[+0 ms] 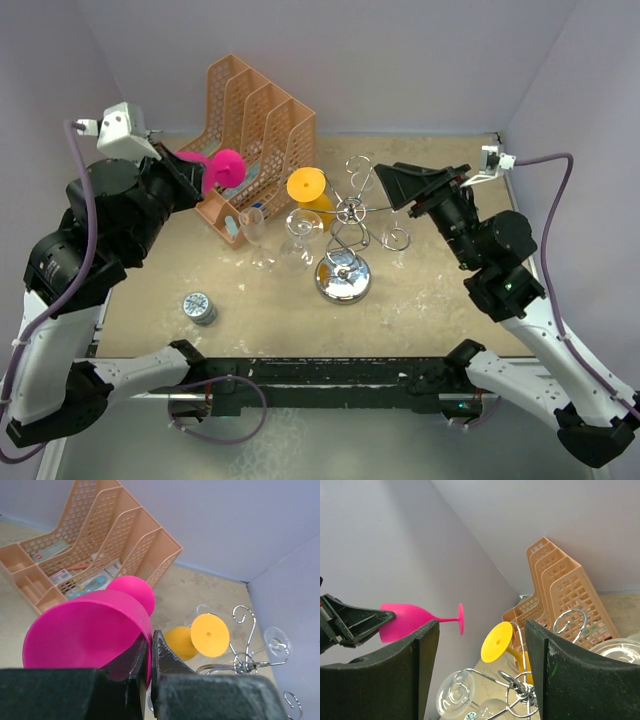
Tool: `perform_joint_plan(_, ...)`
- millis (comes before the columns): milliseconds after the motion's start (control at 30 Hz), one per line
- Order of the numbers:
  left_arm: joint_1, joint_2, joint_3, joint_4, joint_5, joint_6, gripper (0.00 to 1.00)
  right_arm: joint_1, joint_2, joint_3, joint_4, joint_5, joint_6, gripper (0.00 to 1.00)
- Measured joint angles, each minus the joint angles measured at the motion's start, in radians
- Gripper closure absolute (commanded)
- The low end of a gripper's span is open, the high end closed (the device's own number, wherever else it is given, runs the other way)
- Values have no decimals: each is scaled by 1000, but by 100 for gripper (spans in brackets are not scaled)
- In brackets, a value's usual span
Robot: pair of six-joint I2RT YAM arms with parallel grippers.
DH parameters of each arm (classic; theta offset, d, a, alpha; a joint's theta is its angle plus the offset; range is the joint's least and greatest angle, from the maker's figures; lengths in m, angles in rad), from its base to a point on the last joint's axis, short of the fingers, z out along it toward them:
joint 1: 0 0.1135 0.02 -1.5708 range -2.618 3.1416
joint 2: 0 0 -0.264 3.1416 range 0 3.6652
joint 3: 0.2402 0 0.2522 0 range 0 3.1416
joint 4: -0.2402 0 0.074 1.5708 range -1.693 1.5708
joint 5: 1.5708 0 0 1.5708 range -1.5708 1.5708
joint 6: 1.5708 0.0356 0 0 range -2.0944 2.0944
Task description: Place the wine glass upside down on the wine glass rack
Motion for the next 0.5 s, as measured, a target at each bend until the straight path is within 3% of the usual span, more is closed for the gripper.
perform_joint_plan(133, 0, -93, -158, 193, 56, 21, 100, 0, 6, -6, 18, -19, -6, 26)
perform_joint_plan(500, 0, -109, -310, 661, 293, 5, 100, 0, 42, -9, 131, -87, 27, 23)
